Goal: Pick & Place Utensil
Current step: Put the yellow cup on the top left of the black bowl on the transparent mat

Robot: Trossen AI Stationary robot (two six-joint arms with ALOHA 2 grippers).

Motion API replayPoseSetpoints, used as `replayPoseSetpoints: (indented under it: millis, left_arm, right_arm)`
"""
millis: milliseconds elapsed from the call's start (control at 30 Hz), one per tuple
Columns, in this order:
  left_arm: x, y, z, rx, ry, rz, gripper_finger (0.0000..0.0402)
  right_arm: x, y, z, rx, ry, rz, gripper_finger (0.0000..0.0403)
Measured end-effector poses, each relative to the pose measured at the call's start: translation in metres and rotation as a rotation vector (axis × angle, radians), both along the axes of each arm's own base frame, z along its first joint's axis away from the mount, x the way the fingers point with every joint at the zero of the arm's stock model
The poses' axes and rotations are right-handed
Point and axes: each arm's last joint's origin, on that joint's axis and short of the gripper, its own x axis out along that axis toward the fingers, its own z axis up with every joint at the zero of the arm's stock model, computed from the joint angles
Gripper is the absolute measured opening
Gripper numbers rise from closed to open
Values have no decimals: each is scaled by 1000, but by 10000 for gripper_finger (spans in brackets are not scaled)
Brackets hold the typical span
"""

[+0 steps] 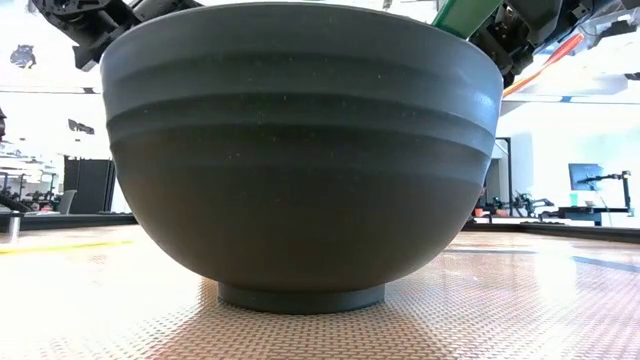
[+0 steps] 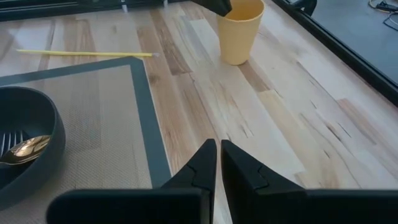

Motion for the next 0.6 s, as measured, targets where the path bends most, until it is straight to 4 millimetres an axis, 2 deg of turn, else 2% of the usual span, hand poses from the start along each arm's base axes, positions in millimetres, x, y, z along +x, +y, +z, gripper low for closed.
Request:
replayPoseSetpoints:
  millis: [600]
  left_arm:
    - [2, 0, 3, 34, -19, -10, 48]
  right_arm:
    - [0, 0, 0, 0, 0, 0, 17]
